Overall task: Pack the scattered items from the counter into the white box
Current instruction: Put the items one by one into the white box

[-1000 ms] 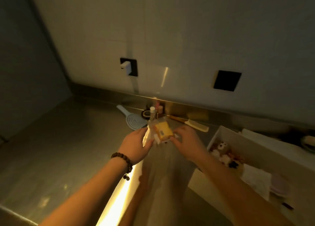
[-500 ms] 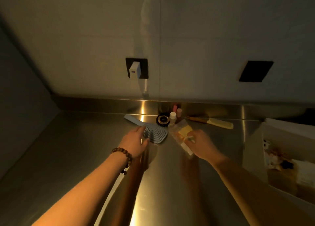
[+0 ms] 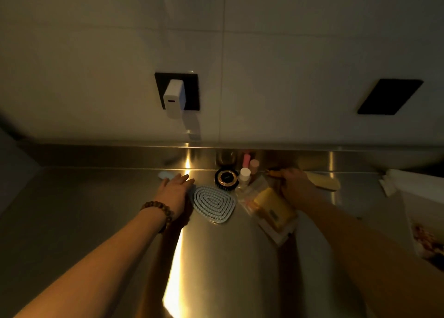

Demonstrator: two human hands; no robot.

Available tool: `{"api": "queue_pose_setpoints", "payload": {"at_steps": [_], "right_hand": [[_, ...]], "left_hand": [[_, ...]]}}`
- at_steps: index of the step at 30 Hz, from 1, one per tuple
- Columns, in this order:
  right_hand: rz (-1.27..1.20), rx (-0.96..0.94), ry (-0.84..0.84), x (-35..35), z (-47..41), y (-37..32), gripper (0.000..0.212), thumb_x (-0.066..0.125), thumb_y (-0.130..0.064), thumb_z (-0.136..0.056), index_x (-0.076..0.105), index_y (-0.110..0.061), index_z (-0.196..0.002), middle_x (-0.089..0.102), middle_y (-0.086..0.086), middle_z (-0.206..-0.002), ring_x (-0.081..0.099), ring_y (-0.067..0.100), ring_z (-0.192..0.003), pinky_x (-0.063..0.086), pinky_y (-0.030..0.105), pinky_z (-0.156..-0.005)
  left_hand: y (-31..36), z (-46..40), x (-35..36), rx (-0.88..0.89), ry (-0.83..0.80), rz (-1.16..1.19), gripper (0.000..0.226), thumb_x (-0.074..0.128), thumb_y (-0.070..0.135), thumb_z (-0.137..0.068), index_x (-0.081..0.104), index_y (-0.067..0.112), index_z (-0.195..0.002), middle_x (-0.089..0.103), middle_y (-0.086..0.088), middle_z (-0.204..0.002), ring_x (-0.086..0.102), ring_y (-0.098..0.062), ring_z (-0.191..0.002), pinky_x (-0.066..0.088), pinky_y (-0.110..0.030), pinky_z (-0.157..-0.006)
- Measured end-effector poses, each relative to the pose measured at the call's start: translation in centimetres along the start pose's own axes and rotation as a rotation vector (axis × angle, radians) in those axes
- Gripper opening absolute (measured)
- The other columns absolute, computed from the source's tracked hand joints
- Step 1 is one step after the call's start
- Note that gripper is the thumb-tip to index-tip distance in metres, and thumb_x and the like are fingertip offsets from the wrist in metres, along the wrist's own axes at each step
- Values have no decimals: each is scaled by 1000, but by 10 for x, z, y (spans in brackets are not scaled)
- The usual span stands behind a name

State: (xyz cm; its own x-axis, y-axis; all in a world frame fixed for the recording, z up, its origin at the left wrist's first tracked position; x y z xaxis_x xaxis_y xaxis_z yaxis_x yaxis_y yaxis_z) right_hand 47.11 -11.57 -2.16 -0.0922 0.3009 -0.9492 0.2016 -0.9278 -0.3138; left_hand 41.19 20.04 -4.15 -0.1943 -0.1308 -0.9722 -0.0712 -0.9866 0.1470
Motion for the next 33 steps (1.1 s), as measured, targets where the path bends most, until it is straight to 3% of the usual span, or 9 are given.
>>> {"api": "queue_pose_setpoints", "payload": {"at_steps": [3, 5, 11, 16, 21, 24, 29, 31, 33], "right_hand": [[31, 5, -70, 12, -8, 5, 42, 51, -13, -90, 52, -17, -131, 53, 17, -126, 50, 34, -114, 43, 38, -95], [114, 19, -63, 17, -9, 8, 44, 50, -17, -91, 48, -17, -134, 51, 14, -127, 49, 31, -115, 44, 37, -93], [307, 31, 15, 16, -6, 14, 32, 47, -14, -88, 57, -14, -118, 55, 14, -113, 49, 31, -107, 41, 37, -83], [387, 112, -44, 20, 3, 21, 28, 42, -20, -93, 55, -6, -113, 54, 16, -119, 50, 32, -111, 39, 35, -90], [275, 174, -23, -13, 17, 10, 31, 51, -21, -90, 52, -9, -120, 52, 14, -124, 48, 30, -116, 40, 38, -94], [195, 39, 157, -64, 36, -15, 26, 57, -15, -84, 55, -8, -108, 56, 13, -112, 51, 28, -105, 42, 37, -87], [-324, 47, 389, -146, 87, -33, 16, 63, -10, -81, 52, -17, -91, 60, 6, -90, 60, 21, -81, 42, 25, -65], [-732, 96, 371, -161, 105, -31, 17, 56, -2, -87, 49, -17, -90, 63, 12, -94, 67, 18, -70, 51, 24, -59], [-1178, 92, 324, -173, 125, -31, 18, 46, 7, -92, 49, -11, -96, 61, 19, -106, 71, 18, -71, 58, 27, -62]], "left_hand": [[-3, 0, 5, 13, 10, -43, 67, 61, 22, -85, 30, 22, -144, 27, -2, -153, 17, -20, -142, 9, -45, -116], [-5, 1, 2, 12, 70, -84, 57, 57, 23, -86, 37, 25, -139, 38, 0, -146, 28, -20, -137, 12, -44, -114], [-9, 17, 3, -35, 101, -86, 31, 54, 29, -85, 57, 26, -116, 53, 2, -120, 44, -20, -117, 24, -36, -103], [-6, 41, 11, -79, 31, 201, 27, 64, 25, -83, 57, 19, -110, 52, -1, -108, 53, -18, -96, 40, -26, -79], [5, 72, -4, -123, 78, 332, 21, 60, 35, -86, 53, 27, -104, 54, 7, -92, 57, -13, -84, 42, -22, -65], [17, 83, -27, -131, 123, 340, 27, 61, 35, -86, 54, 24, -110, 62, 1, -100, 58, -13, -85, 49, -26, -71], [55, 92, -76, -68, 262, 343, 35, 62, 38, -86, 56, 18, -114, 65, -4, -104, 57, -14, -84, 48, -27, -71], [75, 95, -94, -27, 322, 365, 34, 62, 37, -85, 57, 16, -111, 65, -3, -100, 53, -11, -77, 43, -25, -67], [98, 98, -111, 24, 376, 407, 28, 64, 35, -84, 58, 17, -105, 64, -2, -93, 52, -12, -75, 42, -26, -64]]}}
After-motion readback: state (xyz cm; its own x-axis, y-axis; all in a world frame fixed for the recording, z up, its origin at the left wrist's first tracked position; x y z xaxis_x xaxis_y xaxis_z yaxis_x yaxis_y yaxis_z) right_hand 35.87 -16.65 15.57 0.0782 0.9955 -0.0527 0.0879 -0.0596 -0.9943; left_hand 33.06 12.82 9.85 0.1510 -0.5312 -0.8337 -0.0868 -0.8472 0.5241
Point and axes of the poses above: each hand's wrist, its own z-axis away from the middle knuckle, its own x-axis out of the palm, y = z × x, the point moved 6 cm from there along -z, towards the middle knuckle
